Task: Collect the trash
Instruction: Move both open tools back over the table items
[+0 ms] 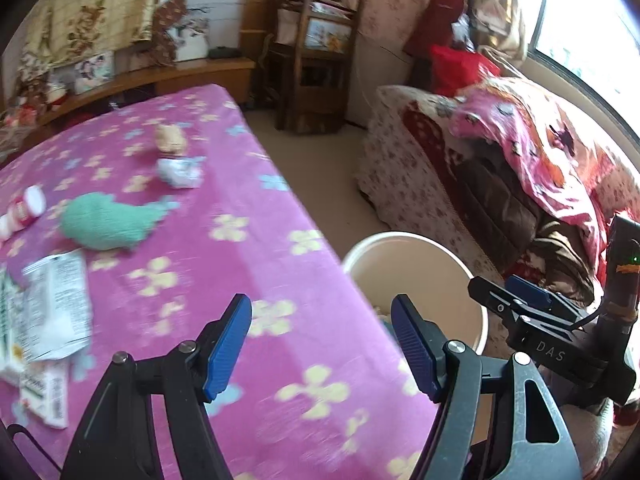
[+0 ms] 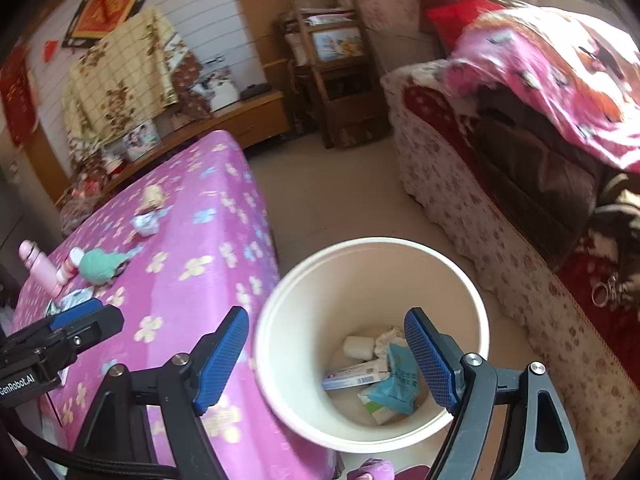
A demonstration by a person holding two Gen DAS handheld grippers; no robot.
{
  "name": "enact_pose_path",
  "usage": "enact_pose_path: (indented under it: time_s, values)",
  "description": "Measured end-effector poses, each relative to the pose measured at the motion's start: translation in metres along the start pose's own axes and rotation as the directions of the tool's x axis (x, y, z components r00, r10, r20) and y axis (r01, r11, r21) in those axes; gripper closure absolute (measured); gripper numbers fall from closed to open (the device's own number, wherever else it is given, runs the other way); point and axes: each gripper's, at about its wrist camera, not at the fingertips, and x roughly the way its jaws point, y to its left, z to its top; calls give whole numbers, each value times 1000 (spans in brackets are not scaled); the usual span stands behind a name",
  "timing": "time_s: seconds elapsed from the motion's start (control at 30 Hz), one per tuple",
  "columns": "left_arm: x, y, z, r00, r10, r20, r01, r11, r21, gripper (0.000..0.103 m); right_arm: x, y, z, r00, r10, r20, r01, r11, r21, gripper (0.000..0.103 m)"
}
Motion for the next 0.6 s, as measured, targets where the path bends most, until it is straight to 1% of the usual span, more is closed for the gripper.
enact_pose_path:
  time_s: [0.1,0.2,0.3,0.4,0.6]
  values:
    - [-21,24,-10,999,47,15,-47,999,-20,30,-3,22,0,1000,26,-7,-26,999,-27,20]
    - [-39,51,-21,997,73,11,-72,996,-53,30,-2,47,0,996,83,-28,-84,996,-35,20]
    - [-55,81,-29,993,116,6,-115,988,-99,30,-1,71,-3,991,123,-44,-126,990,-60,20]
    - [-71,115,-35,986,164,8,-161,975,-155,30,4,100,-6,982,173,-73,-179,980,-85,20]
    - [-94,181,-43,966,259,-6,-251,932,-261,30,15,160,-14,959,254,-127,-272,951,-147,20]
